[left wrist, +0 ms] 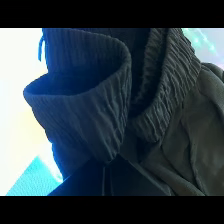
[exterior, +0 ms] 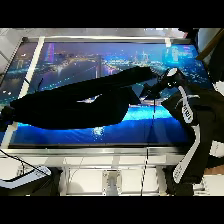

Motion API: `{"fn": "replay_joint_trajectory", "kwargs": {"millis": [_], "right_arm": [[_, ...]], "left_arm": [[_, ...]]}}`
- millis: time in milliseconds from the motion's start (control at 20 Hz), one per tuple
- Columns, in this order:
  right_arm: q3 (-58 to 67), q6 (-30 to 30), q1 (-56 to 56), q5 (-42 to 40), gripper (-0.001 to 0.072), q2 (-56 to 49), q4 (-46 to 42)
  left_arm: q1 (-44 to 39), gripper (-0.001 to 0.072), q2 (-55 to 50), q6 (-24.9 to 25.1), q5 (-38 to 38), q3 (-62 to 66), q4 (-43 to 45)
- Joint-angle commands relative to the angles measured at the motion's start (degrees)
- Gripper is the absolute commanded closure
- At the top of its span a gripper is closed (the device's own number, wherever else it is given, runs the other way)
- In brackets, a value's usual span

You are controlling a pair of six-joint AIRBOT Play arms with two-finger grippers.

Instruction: Fold the clothes and pants, and hang the long-sleeved shirts on hangers.

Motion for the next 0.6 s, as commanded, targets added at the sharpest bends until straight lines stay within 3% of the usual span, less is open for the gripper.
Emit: {"fn": "replay_joint_trajectory", "kwargs": {"millis": [0,150,200,250,300,550], "right_arm": [[-0.4,0.0,3.0,-3.3,0.0307,-0.7,-0.3],[-0.3,-0.9,5.5,-2.6,0.0342,-0.8,0.2],[-0.3,-0.9,5.7,-2.6,0.0458,-0.8,1.0],[-0.3,-0.9,5.9,-2.2,0.0662,-0.6,1.7],[-0.3,-0.9,5.8,-2.0,0.0706,-0.1,1.8],[2.5,-0.5,1.7,2.4,0.0706,8.0,-0.9]], "left_arm": [[0.0,0.0689,0.0,0.0,0.0,0.0,0.0],[0.0,0.0689,0.0,0.0,0.0,0.0,0.0],[0.0,0.0689,0.0,0.0,0.0,0.0,0.0],[0.0,0.0689,0.0,0.0,0.0,0.0,0.0],[0.1,0.0689,0.2,0.0,0.0,0.0,0.0],[1.0,0.0688,6.6,1.0,0.2,1.1,0.3]]}}
